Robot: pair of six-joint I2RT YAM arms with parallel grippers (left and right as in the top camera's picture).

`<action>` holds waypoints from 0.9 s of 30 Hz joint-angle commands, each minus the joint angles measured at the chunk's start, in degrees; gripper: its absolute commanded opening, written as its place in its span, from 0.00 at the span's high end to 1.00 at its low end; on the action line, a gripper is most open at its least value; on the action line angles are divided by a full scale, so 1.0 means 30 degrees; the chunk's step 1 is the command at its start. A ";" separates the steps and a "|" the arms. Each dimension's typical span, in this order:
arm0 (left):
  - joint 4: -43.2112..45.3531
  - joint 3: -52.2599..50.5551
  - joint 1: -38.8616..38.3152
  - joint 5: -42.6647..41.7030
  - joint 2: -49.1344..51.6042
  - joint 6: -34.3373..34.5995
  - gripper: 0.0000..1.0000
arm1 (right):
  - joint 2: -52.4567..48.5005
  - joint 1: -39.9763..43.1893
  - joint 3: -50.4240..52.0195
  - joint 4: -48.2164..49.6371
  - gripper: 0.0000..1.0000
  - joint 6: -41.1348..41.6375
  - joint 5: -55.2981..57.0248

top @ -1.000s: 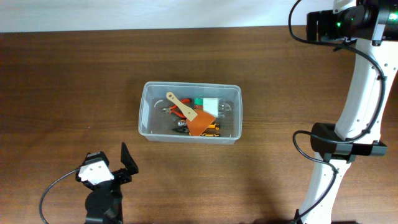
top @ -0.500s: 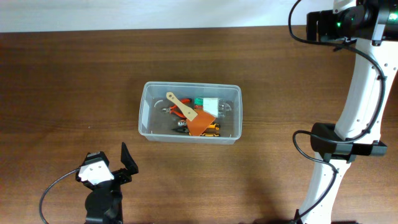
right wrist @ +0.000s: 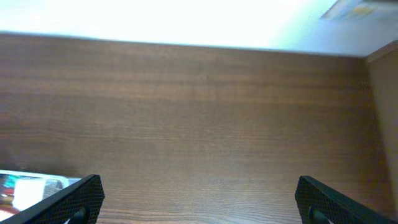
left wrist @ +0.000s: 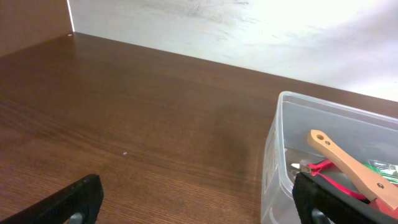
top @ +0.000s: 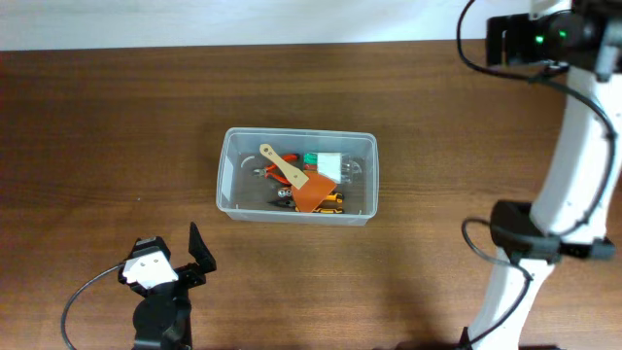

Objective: Pack container

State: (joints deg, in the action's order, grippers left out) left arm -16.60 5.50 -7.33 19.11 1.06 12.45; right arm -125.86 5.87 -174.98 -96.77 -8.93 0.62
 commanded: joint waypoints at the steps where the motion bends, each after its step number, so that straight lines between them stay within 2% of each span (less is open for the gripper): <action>1: -0.0036 -0.0058 -0.0058 0.0066 -0.0124 -0.0168 0.01 | 0.4379 0.0051 -0.0299 0.0015 0.01 0.0153 0.0029; 10: -0.0036 -0.0058 -0.0058 0.0066 -0.0124 -0.0168 0.01 | 1.1351 0.0051 0.0182 0.0015 0.01 0.0153 0.0029; 15: -0.0036 -0.0058 -0.0058 0.0066 -0.0124 -0.0168 0.01 | 1.5307 0.0051 0.3133 0.0481 0.01 0.0080 0.0029; 20: -0.0036 -0.0058 -0.0058 0.0066 -0.0124 -0.0168 0.01 | 2.0043 0.0007 0.9275 0.2382 0.01 0.0095 0.0015; 27: -0.0036 -0.0058 -0.0058 0.0066 -0.0124 -0.0168 0.01 | 2.7977 -0.1144 2.2207 0.8437 0.01 0.0160 -0.0204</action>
State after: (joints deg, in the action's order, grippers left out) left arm -16.60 5.50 -7.33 19.09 1.06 12.45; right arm -49.19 3.90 -120.22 -74.54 -8.99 0.43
